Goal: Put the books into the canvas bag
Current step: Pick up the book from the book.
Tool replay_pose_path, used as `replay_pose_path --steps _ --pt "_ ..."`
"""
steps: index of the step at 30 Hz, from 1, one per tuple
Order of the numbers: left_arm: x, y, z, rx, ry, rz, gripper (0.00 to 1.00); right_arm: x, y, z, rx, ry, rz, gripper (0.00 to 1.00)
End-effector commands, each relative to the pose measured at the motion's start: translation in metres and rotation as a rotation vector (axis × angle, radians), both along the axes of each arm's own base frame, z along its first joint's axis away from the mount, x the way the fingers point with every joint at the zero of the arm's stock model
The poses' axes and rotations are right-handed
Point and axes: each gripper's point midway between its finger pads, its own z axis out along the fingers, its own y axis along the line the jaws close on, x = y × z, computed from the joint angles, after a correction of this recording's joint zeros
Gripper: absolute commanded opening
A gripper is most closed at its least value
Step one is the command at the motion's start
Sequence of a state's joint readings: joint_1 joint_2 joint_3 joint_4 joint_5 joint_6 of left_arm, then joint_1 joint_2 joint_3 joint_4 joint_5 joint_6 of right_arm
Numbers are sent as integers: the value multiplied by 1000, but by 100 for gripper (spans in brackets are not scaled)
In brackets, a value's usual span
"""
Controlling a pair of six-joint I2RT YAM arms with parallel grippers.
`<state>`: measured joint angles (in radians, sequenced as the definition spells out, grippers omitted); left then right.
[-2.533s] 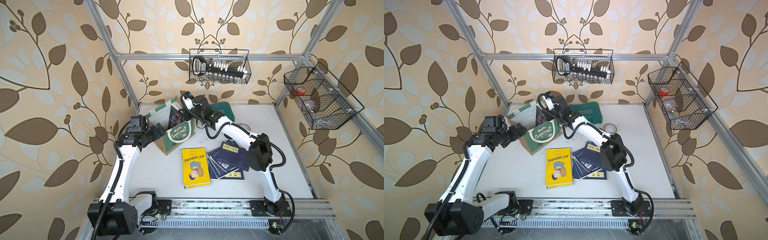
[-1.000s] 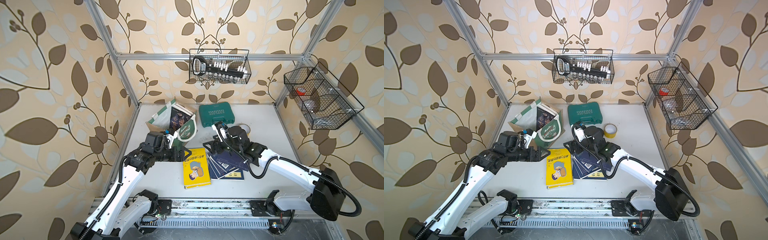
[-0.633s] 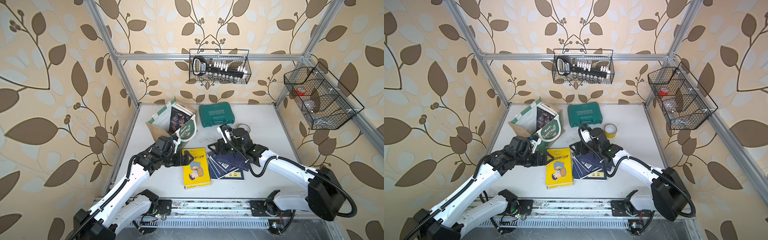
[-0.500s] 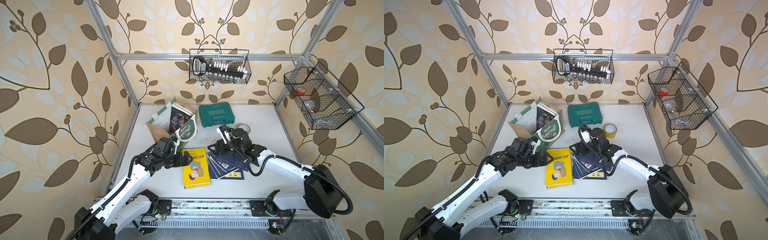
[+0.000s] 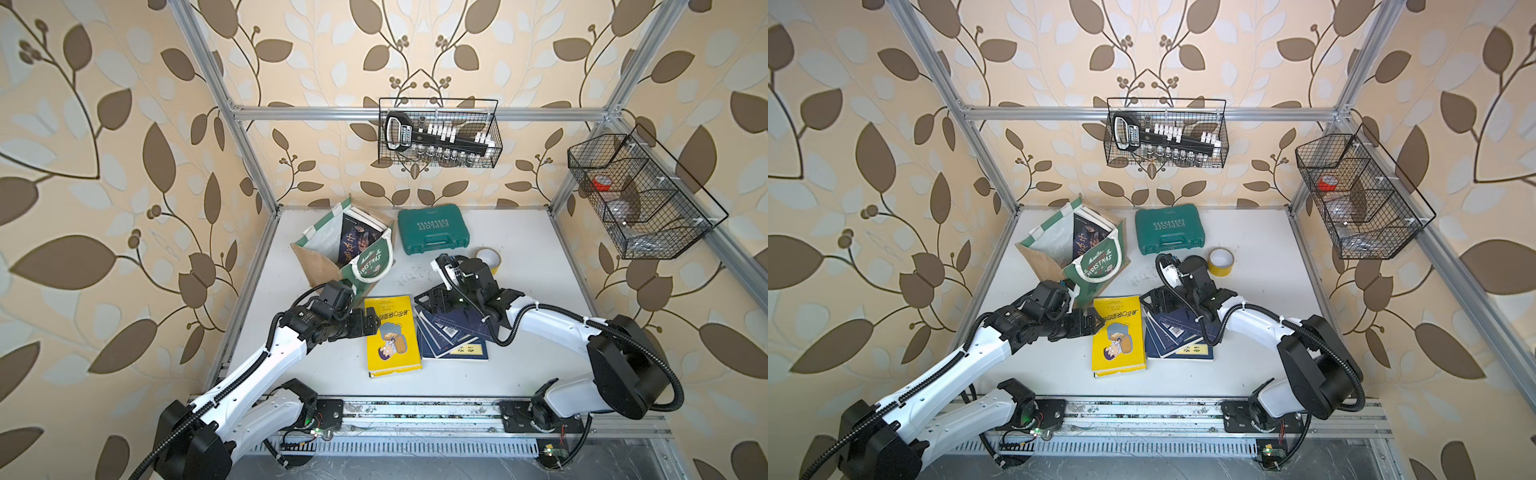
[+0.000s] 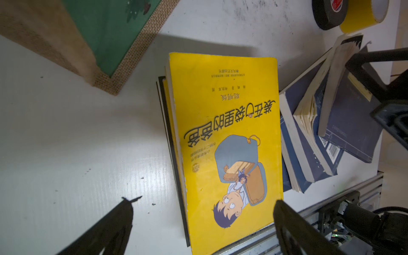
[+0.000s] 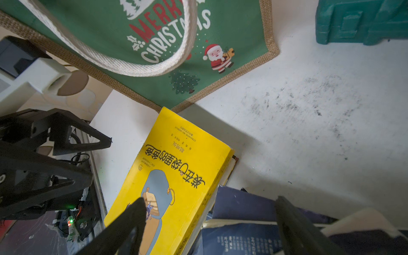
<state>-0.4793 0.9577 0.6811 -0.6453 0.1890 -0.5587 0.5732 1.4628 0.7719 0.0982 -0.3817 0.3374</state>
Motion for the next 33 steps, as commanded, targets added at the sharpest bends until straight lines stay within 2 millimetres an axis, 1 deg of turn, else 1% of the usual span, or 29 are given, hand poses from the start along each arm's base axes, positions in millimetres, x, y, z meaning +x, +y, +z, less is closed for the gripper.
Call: replay_pose_path --steps 1,6,8,12,16,17,20,22,30,33 --pt "2 6 -1 32 -16 36 99 0 4 -3 35 28 5 89" --pt "0 6 0 39 -26 32 99 3 13 -7 83 63 4 89" --pt "0 0 -4 19 -20 15 99 1 19 -10 93 77 18 89" --pt "1 -3 -16 25 16 14 99 -8 43 -19 43 80 72 89" --pt "5 -5 -22 11 6 20 99 -16 66 -35 -5 116 91 89" --pt "6 -6 -24 13 6 22 99 -16 68 -40 -16 127 84 89" --pt "7 -5 -31 29 21 22 99 -17 72 -49 -40 146 68 89" --pt "8 -5 -31 32 24 22 99 -16 73 -51 -58 140 57 89" --pt "10 -7 -29 20 5 19 99 -5 56 -49 -154 86 -19 90" --pt "11 -7 -30 24 6 19 99 -3 54 -59 -211 108 -14 90"
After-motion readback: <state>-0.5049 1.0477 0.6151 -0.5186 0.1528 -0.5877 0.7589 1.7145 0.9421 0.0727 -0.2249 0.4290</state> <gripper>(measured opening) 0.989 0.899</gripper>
